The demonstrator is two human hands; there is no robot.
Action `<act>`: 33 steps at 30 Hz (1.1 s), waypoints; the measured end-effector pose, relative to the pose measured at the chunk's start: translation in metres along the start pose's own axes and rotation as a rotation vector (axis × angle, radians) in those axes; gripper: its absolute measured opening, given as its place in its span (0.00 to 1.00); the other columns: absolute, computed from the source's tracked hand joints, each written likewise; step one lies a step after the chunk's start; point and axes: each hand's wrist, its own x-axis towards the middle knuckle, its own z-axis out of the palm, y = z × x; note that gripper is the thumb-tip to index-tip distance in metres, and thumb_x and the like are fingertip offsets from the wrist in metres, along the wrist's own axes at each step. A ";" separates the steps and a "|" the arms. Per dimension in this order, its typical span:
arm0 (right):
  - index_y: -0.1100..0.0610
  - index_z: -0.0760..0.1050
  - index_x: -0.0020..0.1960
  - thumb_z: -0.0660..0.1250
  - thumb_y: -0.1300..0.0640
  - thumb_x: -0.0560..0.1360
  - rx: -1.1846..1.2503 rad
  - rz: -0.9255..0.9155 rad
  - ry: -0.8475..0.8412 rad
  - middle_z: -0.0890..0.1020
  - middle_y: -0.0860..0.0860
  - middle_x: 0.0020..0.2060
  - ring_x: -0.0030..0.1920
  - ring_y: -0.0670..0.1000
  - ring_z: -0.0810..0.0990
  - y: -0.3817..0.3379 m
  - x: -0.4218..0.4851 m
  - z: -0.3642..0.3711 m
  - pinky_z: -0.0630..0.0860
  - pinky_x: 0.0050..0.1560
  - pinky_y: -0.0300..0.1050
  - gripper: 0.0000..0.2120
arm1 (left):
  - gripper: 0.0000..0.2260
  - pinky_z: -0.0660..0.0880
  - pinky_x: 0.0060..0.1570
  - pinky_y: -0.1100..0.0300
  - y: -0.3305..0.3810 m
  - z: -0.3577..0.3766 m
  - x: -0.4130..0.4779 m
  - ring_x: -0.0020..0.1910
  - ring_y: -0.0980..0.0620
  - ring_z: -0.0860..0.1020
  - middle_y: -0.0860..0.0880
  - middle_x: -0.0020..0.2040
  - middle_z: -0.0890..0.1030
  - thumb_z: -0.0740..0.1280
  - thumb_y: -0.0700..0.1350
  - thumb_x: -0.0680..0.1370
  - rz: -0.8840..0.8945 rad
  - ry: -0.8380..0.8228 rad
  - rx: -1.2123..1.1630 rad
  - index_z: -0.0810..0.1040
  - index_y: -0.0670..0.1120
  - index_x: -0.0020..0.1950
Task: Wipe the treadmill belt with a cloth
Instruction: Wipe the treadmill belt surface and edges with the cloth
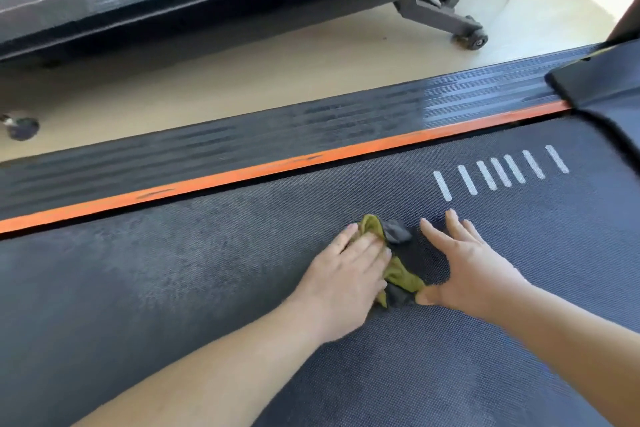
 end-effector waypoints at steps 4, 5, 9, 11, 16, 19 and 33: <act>0.32 0.37 0.79 0.80 0.33 0.60 0.013 -0.017 -0.047 0.32 0.46 0.80 0.81 0.55 0.35 -0.024 0.007 -0.006 0.53 0.77 0.68 0.64 | 0.27 0.39 0.79 0.43 -0.074 -0.003 -0.014 0.83 0.48 0.49 0.45 0.83 0.57 0.43 0.53 0.86 -0.534 -0.055 0.007 0.56 0.42 0.82; 0.30 0.36 0.78 0.80 0.32 0.59 0.033 -0.014 -0.045 0.32 0.45 0.80 0.81 0.56 0.35 -0.030 0.011 -0.005 0.54 0.76 0.70 0.64 | 0.27 0.39 0.79 0.44 -0.082 -0.002 -0.020 0.83 0.49 0.46 0.45 0.83 0.54 0.42 0.53 0.86 -0.629 -0.047 -0.013 0.54 0.43 0.83; 0.28 0.37 0.77 0.79 0.31 0.59 -0.038 0.033 -0.067 0.32 0.45 0.80 0.80 0.60 0.35 -0.048 0.018 0.002 0.59 0.72 0.76 0.62 | 0.26 0.42 0.80 0.47 -0.028 0.002 -0.036 0.82 0.51 0.43 0.48 0.84 0.49 0.43 0.53 0.87 -0.339 0.023 -0.269 0.54 0.45 0.83; 0.29 0.38 0.77 0.79 0.31 0.60 -0.064 0.036 -0.033 0.33 0.46 0.80 0.80 0.62 0.37 -0.047 0.022 0.010 0.61 0.70 0.75 0.61 | 0.25 0.52 0.80 0.48 -0.008 0.011 -0.043 0.82 0.51 0.48 0.48 0.84 0.53 0.47 0.54 0.87 -0.092 -0.024 -0.251 0.57 0.46 0.83; 0.29 0.39 0.78 0.79 0.32 0.59 -0.069 0.038 -0.057 0.33 0.46 0.80 0.80 0.61 0.36 -0.048 0.021 0.009 0.62 0.70 0.75 0.62 | 0.26 0.41 0.80 0.50 -0.073 0.017 -0.038 0.82 0.52 0.43 0.48 0.84 0.48 0.44 0.54 0.87 -0.551 0.012 -0.179 0.51 0.47 0.84; 0.29 0.38 0.78 0.79 0.31 0.59 -0.072 0.040 -0.043 0.33 0.45 0.80 0.80 0.61 0.36 -0.047 0.022 0.008 0.62 0.70 0.74 0.62 | 0.26 0.41 0.80 0.49 -0.057 0.013 -0.032 0.82 0.52 0.41 0.50 0.84 0.44 0.41 0.56 0.86 -0.554 0.037 -0.310 0.51 0.48 0.84; 0.28 0.33 0.76 0.75 0.27 0.61 -0.117 0.009 -0.039 0.30 0.45 0.79 0.80 0.59 0.34 -0.041 0.023 0.012 0.61 0.73 0.70 0.61 | 0.26 0.46 0.80 0.43 -0.031 0.025 -0.030 0.83 0.50 0.47 0.51 0.84 0.50 0.47 0.57 0.86 -0.087 -0.005 -0.219 0.54 0.50 0.83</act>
